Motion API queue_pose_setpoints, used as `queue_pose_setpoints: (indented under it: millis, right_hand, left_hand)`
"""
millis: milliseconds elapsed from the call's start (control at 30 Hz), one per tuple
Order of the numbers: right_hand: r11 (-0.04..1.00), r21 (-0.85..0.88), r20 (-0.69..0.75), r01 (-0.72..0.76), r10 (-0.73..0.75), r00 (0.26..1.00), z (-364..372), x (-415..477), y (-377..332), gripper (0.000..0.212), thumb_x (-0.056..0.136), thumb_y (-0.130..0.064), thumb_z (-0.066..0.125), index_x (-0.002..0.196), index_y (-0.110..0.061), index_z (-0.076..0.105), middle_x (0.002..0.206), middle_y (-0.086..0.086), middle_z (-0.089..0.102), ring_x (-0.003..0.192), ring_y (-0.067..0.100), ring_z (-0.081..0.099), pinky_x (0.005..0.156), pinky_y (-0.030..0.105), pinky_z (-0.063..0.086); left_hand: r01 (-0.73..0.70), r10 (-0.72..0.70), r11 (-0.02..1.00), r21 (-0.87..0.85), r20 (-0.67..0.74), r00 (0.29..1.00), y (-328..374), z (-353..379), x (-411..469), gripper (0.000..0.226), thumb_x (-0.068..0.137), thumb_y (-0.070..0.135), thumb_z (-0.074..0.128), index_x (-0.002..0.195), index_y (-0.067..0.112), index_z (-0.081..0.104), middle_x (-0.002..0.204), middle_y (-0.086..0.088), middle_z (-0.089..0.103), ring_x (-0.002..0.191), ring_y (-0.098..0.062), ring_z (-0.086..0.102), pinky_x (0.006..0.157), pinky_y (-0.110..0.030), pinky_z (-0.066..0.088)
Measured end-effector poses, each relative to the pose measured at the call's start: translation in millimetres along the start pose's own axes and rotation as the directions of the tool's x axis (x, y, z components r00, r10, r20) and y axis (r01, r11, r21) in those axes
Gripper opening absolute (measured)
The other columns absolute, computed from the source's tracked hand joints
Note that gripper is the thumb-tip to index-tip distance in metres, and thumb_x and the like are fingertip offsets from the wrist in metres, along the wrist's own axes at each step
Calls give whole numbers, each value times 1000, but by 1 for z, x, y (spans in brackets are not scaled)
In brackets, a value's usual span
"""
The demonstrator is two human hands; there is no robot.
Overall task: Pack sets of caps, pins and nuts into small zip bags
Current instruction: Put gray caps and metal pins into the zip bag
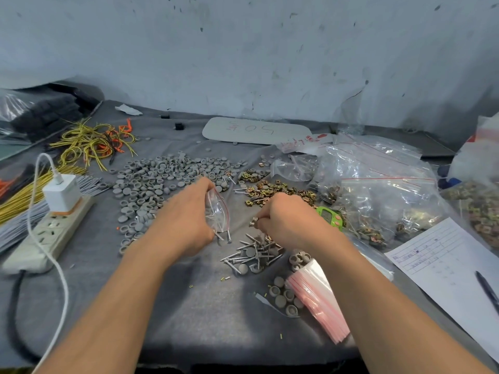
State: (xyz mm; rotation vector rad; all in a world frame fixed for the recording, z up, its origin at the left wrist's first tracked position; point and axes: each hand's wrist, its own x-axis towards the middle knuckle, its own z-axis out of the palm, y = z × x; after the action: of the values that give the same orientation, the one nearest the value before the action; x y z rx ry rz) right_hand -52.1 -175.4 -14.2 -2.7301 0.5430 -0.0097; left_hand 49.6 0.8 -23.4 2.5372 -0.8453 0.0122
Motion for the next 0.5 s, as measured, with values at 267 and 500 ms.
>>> queue_pose_setpoints:
  millis: [267, 500]
  right_hand:
    - [910, 405, -202, 91, -8, 979, -7, -2, -7, 10, 86, -27, 80, 76, -27, 81, 64, -13, 73, 49, -4, 60, 44, 9, 40]
    - [887, 421, -309, 187, -54, 949, 1, -6, -33, 7, 82, -22, 83, 84, -29, 83, 70, -13, 73, 63, -2, 68, 57, 12, 53]
  left_hand:
    - [-65, 65, 998, 0, 42, 997, 4, 4, 0, 67, 73, 15, 84, 116, 41, 38, 92, 15, 53, 78, -4, 52, 60, -29, 39]
    - [-90, 133, 963, -256, 155, 979, 15, -2, 0, 56, 65, 15, 76, 101, 44, 44, 82, 9, 64, 64, -9, 60, 51, -32, 43]
